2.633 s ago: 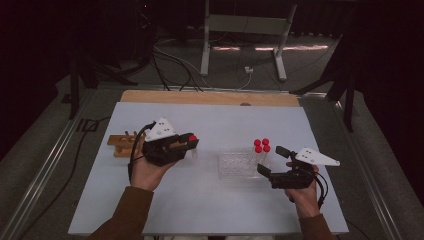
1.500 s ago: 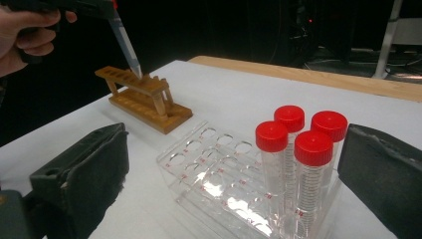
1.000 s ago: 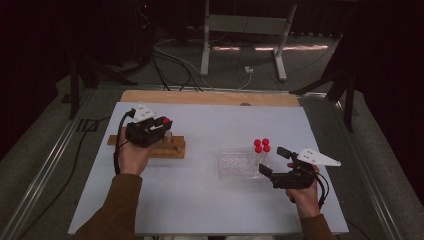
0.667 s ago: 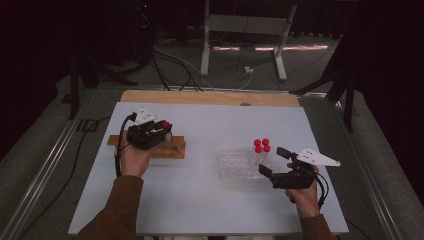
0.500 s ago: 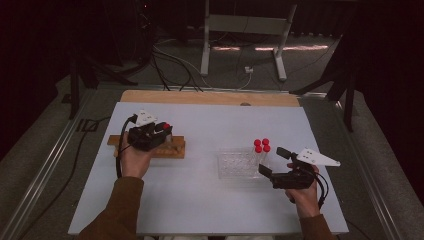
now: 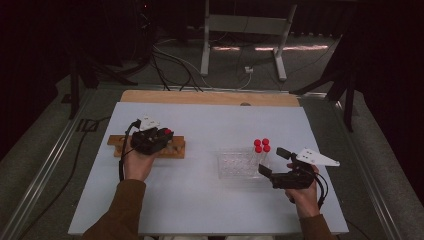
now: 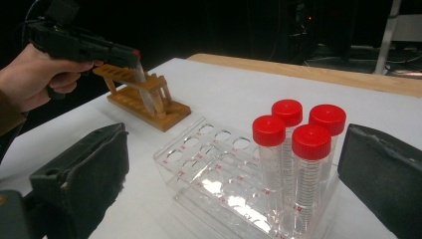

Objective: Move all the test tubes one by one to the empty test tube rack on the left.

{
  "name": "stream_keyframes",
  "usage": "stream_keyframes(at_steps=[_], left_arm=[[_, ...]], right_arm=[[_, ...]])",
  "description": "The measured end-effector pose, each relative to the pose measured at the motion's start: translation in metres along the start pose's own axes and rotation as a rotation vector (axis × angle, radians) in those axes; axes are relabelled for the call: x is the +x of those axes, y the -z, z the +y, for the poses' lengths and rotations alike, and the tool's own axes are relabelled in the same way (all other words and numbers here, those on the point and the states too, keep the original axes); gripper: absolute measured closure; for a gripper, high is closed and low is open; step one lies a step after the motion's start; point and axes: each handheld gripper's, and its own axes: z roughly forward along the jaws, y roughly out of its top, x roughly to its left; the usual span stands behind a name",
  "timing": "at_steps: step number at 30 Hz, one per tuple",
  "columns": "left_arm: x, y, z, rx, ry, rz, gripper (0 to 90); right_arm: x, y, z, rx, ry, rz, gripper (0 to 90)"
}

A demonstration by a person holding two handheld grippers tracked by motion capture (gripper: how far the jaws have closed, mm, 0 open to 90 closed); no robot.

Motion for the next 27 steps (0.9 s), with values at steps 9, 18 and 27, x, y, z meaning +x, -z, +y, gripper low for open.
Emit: stream_keyframes(at_steps=[9,18,27], left_arm=[[-0.002,-0.004,-0.005,0.014,-0.016,-0.009,62.0],[0.005,0.009,-0.010,-0.061,0.084,-0.081,35.1],[0.001,0.032,-0.018,-0.131,0.131,-0.119,15.1]], right_arm=[[-0.001,-0.001,-0.002,0.010,0.003,-0.009,0.0],[-0.012,-0.003,-0.007,0.034,0.000,-0.063,3.1],[-0.022,-0.008,-0.011,0.063,0.036,-0.135,30.3]])
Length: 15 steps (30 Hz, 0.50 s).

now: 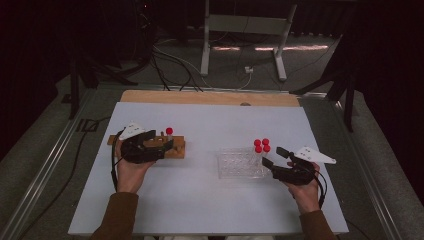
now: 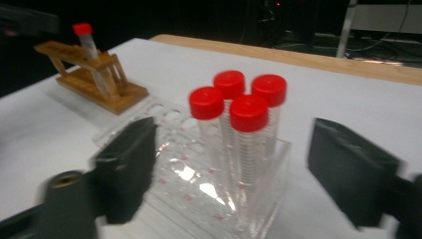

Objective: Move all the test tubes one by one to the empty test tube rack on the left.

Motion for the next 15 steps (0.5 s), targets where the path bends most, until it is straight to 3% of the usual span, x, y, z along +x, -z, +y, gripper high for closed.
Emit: stream_keyframes(at_steps=[1,2,3,5,10,15], left_arm=[[-0.001,0.002,-0.001,0.000,-0.005,0.001,15.1],[-0.003,0.006,-0.002,-0.009,-0.008,0.006,10.2],[-0.004,0.007,-0.002,-0.009,-0.010,0.008,10.2],[-0.006,0.012,-0.003,-0.022,-0.013,0.027,0.8],[-0.013,0.023,-0.005,-0.066,-0.025,0.055,0.5],[-0.021,0.029,-0.008,-0.076,-0.053,0.056,0.5]], right_arm=[[0.000,0.000,0.000,0.000,0.000,0.000,30.3],[-0.002,-0.001,-0.001,0.001,0.011,-0.012,39.9],[-0.002,-0.001,-0.001,0.001,0.011,-0.012,39.9],[-0.003,-0.002,-0.002,0.003,0.019,-0.017,46.6],[-0.002,-0.007,-0.005,0.025,0.066,-0.039,66.2],[-0.002,-0.014,-0.009,0.051,0.086,-0.043,71.2]])
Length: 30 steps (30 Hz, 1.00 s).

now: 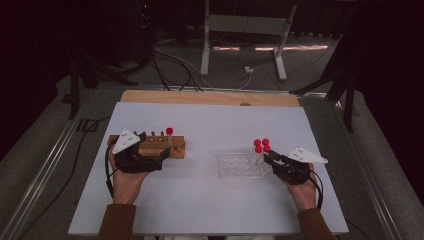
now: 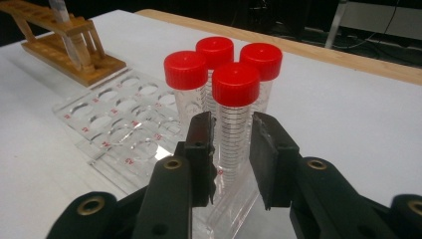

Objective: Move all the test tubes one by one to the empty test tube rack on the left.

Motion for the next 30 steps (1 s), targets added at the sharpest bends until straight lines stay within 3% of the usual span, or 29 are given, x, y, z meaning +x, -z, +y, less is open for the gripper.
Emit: stream_keyframes(at_steps=[12,18,30], left_arm=[[-0.005,0.000,-0.002,-0.002,-0.006,-0.026,0.5],[-0.007,0.000,-0.001,0.007,-0.025,-0.046,0.5],[-0.009,-0.003,-0.007,0.008,-0.021,-0.059,0.5]], right_arm=[[0.002,-0.014,-0.003,0.015,0.023,-0.014,74.5],[0.001,-0.010,-0.002,-0.005,0.019,-0.017,74.8],[0.001,0.002,0.009,-0.058,0.004,-0.016,74.8]])
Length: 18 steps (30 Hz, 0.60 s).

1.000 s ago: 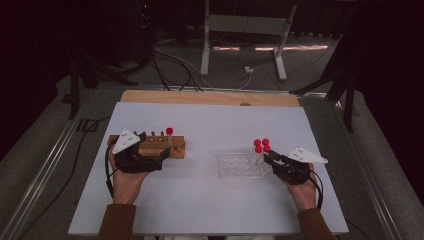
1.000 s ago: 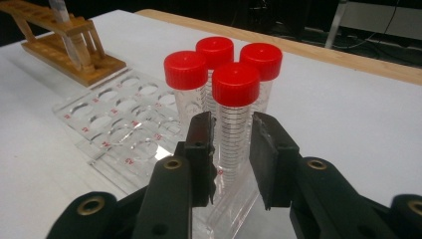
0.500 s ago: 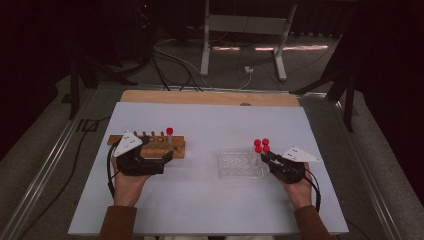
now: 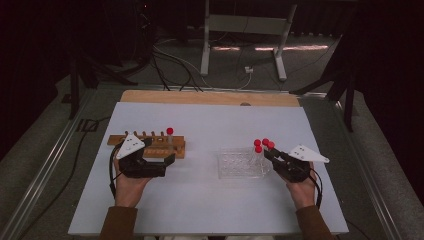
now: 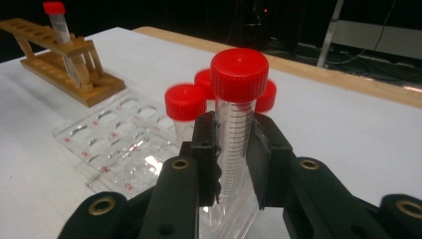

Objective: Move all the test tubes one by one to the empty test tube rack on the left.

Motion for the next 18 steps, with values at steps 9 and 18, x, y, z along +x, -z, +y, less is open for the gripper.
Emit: stream_keyframes(at_steps=[9,18], left_arm=[[0.000,0.000,0.000,0.000,0.013,-0.001,0.5],[-0.016,-0.001,0.013,0.007,-0.027,-0.036,0.6]], right_arm=[[0.000,0.018,0.016,-0.061,-0.006,-0.019,74.9],[0.004,0.029,0.030,-0.076,-0.028,0.034,74.9]])
